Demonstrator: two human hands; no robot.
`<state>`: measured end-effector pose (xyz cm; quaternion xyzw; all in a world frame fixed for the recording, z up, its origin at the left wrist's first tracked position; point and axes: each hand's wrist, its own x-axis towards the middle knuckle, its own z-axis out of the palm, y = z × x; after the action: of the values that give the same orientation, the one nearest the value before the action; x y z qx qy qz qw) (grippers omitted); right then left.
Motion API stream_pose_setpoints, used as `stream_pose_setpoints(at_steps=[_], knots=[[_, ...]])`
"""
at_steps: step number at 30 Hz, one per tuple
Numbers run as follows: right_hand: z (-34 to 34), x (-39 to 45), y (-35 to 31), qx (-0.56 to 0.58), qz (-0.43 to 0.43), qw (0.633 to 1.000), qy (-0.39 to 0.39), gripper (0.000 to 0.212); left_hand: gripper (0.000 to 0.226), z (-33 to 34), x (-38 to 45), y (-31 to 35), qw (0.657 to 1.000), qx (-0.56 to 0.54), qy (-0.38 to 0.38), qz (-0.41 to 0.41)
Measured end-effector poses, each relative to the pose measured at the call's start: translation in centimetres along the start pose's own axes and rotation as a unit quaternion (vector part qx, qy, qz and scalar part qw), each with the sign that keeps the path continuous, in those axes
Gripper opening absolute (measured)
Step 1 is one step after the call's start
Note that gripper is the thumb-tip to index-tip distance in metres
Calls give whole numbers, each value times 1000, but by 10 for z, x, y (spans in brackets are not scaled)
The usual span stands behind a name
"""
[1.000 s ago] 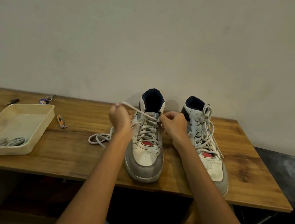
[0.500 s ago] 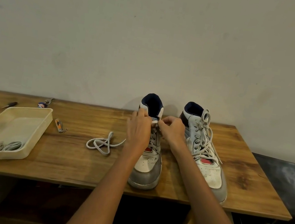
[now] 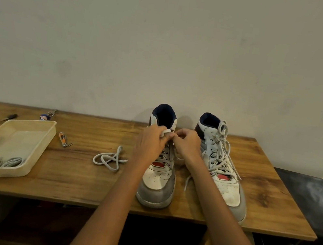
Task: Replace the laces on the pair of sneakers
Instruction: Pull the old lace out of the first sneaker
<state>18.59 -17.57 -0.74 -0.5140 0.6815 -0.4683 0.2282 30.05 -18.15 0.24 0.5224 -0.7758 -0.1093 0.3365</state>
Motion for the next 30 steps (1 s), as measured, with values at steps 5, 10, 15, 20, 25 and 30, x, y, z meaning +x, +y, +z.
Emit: stream_pose_setpoints(at_steps=[5, 10, 15, 20, 25, 30], knots=[[1, 2, 2, 2, 4, 1000, 3, 14, 22, 4, 3, -1, 996, 92, -9, -6], [1, 2, 2, 8, 6, 1000, 1, 11, 19, 6, 2, -2, 996, 77, 9, -32], [-1, 1, 1, 9, 10, 1000, -1, 9, 22, -9, 5, 3, 854, -442, 176, -210], [1, 2, 1, 10, 7, 1000, -5, 10, 34, -34, 11, -8, 541, -739, 279, -286], [1, 2, 0, 8, 4, 1000, -7, 7, 28, -14, 5, -9, 951, -184, 138, -207], [1, 2, 0, 0, 4, 1000, 1, 10, 74, -4, 0, -9, 998, 8, -27, -55]])
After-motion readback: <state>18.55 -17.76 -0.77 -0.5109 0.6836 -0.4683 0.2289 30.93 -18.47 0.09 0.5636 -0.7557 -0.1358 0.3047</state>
